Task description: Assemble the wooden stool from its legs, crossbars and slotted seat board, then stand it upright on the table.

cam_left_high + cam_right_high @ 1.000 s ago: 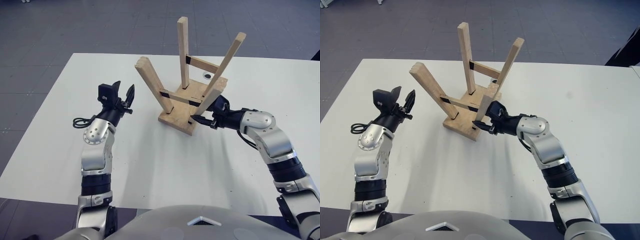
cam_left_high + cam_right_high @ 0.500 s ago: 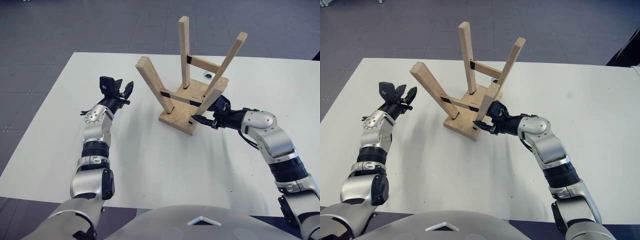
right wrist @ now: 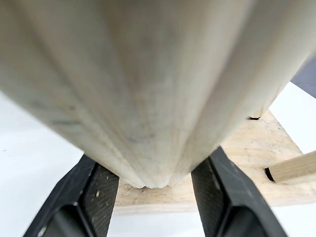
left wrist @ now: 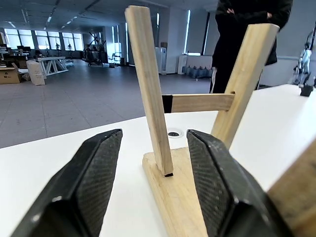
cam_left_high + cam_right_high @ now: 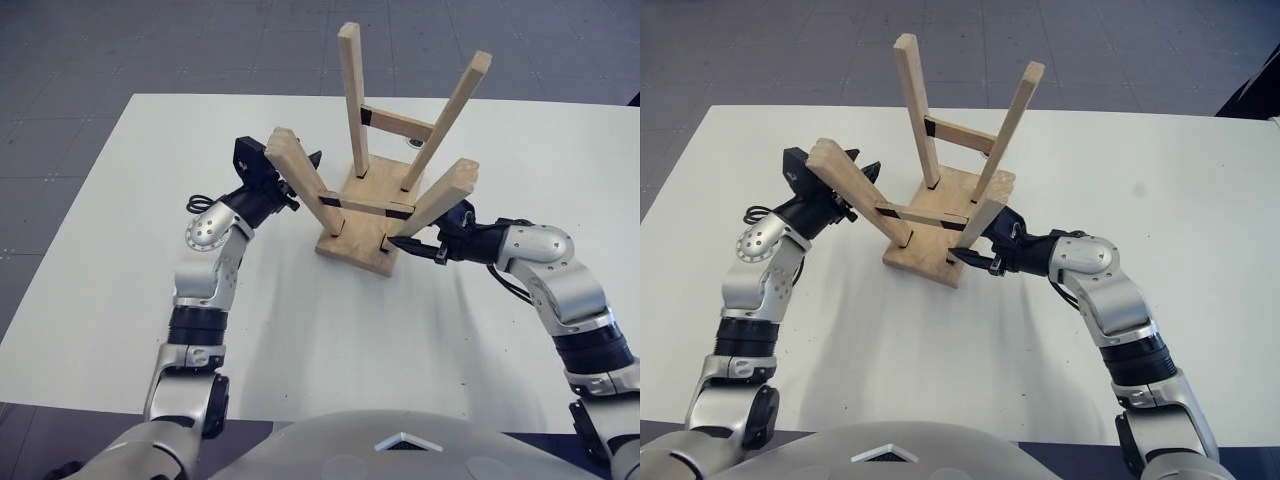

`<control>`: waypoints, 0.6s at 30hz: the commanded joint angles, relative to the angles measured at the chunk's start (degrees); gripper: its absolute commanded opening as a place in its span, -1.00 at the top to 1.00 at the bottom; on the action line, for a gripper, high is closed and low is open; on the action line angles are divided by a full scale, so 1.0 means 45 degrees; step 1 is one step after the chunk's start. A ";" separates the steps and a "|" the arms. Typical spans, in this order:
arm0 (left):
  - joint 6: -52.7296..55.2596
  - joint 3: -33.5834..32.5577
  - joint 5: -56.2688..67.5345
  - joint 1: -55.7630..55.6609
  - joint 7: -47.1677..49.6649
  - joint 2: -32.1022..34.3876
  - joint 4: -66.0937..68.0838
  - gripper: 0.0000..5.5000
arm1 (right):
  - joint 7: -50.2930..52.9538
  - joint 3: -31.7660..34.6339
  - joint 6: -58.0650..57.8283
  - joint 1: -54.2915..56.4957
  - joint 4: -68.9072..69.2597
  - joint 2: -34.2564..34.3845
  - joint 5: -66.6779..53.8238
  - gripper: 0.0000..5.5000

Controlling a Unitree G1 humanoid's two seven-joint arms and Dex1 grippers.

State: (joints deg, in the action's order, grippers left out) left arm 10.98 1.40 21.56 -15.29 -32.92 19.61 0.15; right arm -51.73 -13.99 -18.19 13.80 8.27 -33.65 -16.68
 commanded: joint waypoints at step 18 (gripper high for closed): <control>1.0621 -0.1495 0.5594 -0.5994 0.5165 0.0062 -0.7888 0.10 | 0.3618 -0.1461 -0.3143 -0.0581 -0.2197 0.1020 0.1577 0.26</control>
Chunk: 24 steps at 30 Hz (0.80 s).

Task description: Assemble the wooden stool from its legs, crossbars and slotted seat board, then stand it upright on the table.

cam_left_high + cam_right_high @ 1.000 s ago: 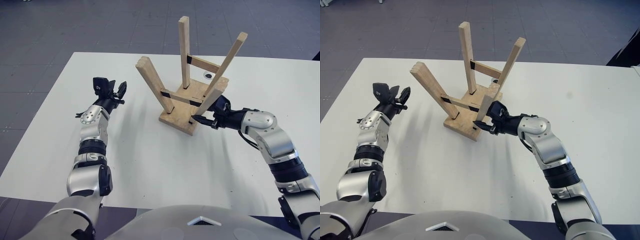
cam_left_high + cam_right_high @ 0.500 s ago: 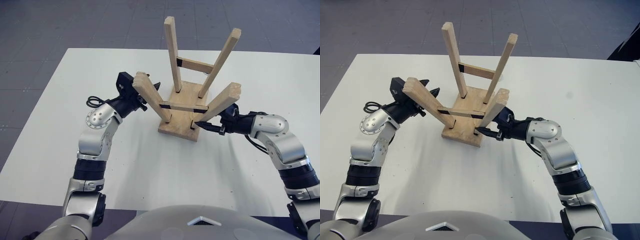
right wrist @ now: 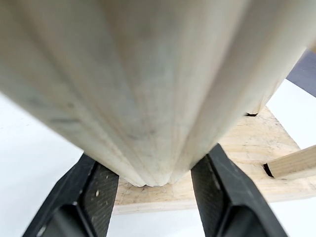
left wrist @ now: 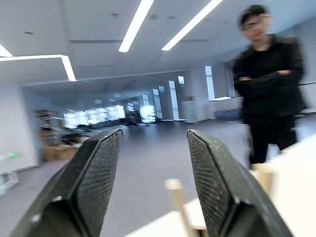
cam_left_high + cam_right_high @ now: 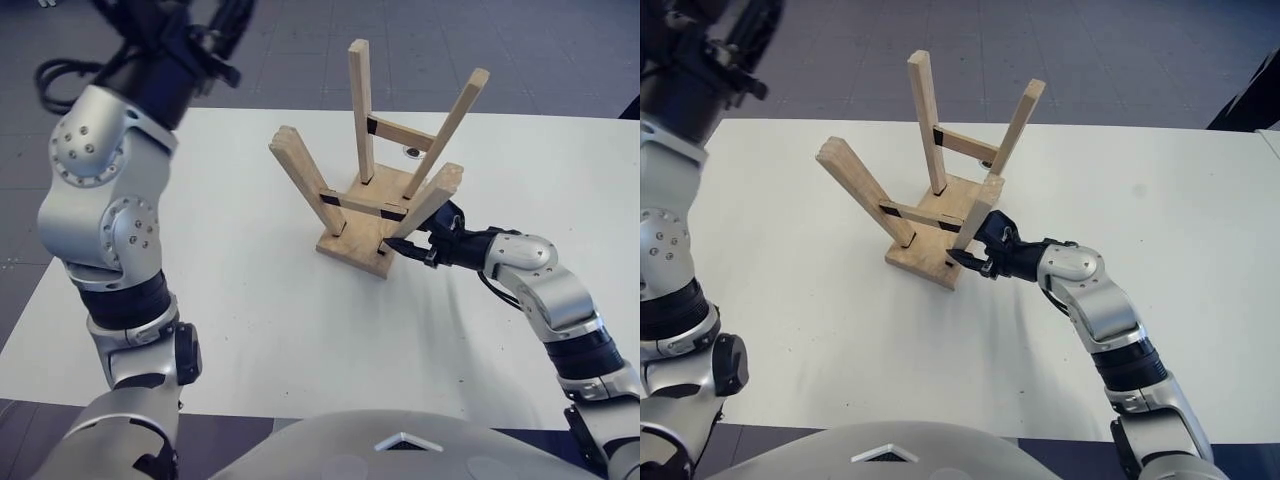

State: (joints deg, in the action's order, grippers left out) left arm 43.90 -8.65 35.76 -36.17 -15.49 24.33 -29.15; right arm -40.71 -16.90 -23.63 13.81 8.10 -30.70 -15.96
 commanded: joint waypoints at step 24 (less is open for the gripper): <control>0.2885 0.6081 -0.2954 0.0785 0.1006 0.0029 -0.0009 0.10 | 0.1377 -0.3524 -0.1868 -0.0208 -0.3862 -0.0729 0.3738 0.26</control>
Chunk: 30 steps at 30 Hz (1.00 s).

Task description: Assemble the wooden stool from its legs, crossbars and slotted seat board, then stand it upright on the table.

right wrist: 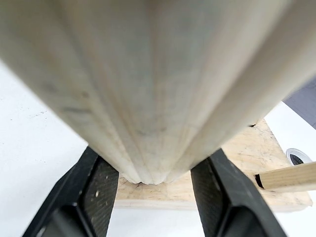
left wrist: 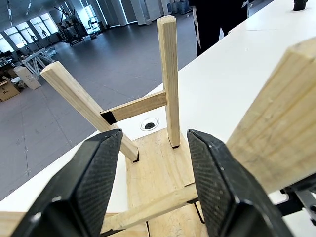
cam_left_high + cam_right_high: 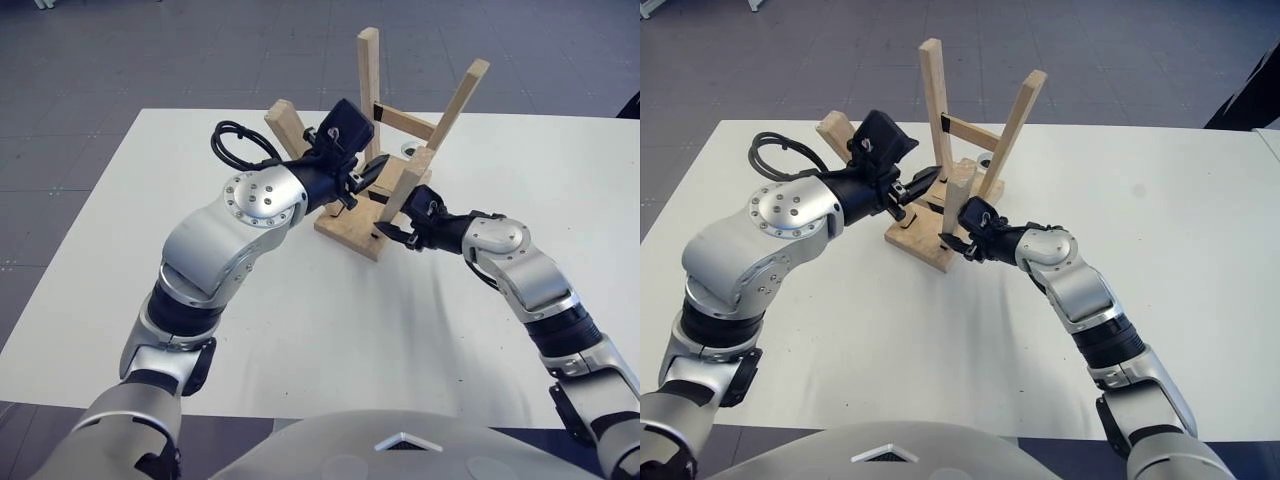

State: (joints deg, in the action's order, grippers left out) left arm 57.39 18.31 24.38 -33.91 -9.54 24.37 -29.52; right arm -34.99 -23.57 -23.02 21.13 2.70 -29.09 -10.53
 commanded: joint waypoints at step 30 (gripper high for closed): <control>-0.8497 0.1570 -0.9803 -0.0693 -0.2318 0.2505 0.1614 0.96 | 0.0513 -0.0720 -0.2470 -0.2288 -0.1807 -0.1042 0.1392 0.26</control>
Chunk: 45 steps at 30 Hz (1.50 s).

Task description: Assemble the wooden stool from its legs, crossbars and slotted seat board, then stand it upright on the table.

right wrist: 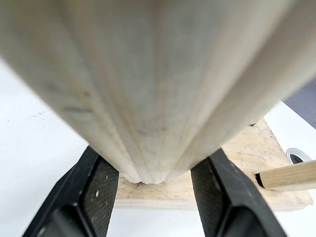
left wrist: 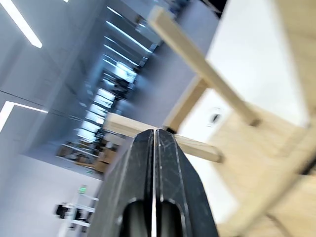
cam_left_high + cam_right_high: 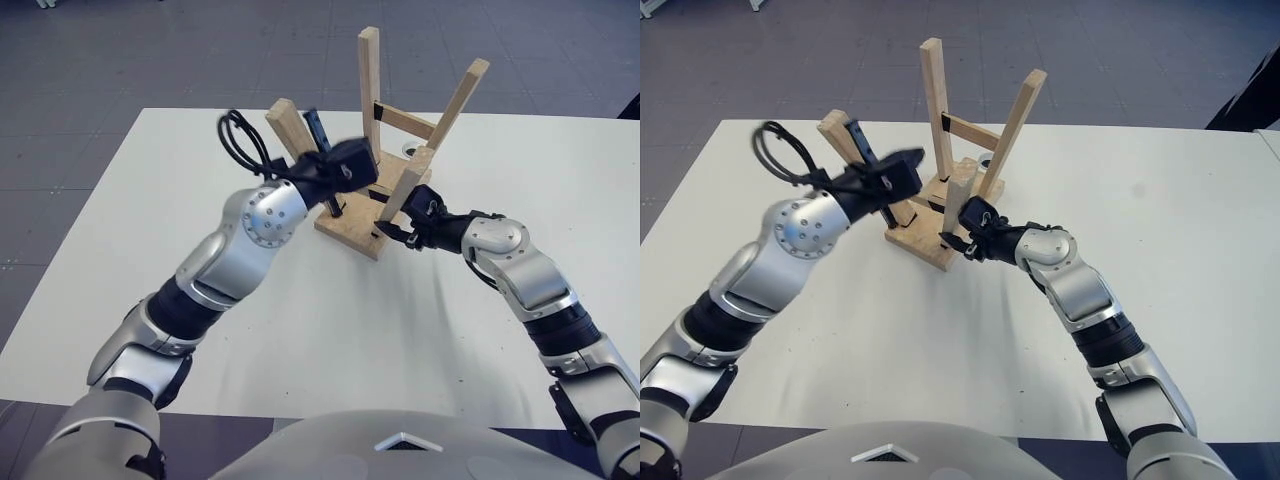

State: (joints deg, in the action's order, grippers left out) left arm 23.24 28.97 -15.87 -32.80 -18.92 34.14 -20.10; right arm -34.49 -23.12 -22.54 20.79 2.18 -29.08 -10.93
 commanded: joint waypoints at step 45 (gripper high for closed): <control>-0.9441 -0.5804 -0.0032 -0.1194 0.0790 -0.2441 1.7457 0.96 | -0.0621 -0.0419 -0.1904 -0.2125 -0.1270 -0.1696 0.1205 0.26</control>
State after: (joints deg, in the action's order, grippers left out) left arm -16.60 -1.23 -12.76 -32.61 -15.52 26.35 53.67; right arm -36.06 -20.45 -22.58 19.17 2.45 -31.92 -11.69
